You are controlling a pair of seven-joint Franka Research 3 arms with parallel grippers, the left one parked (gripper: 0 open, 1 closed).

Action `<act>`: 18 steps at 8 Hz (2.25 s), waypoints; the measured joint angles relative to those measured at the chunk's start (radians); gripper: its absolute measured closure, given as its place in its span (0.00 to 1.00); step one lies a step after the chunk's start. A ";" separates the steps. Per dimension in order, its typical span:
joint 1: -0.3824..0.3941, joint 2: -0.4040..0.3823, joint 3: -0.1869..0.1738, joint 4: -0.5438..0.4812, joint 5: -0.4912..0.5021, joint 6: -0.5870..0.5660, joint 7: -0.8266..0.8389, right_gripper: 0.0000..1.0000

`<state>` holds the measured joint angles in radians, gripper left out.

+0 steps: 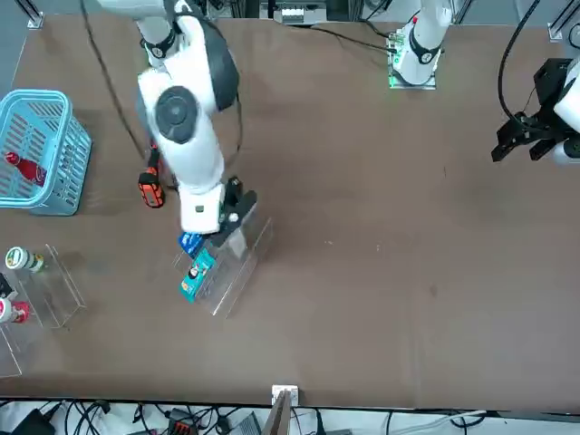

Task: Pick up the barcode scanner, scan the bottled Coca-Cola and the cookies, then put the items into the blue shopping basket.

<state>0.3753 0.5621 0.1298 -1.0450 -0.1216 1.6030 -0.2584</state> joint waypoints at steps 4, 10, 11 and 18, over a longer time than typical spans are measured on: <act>-0.349 -0.253 -0.009 -0.036 0.061 -0.315 -0.113 0.63; -0.894 -0.544 -0.023 -0.620 0.072 -0.029 -0.441 0.63; -0.959 -0.590 -0.029 -0.715 0.072 0.043 -0.473 0.63; -1.140 -0.653 -0.043 -1.127 0.073 0.502 -0.531 0.63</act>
<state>-0.7648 -0.0913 0.0872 -2.1722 -0.0481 2.1054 -0.7898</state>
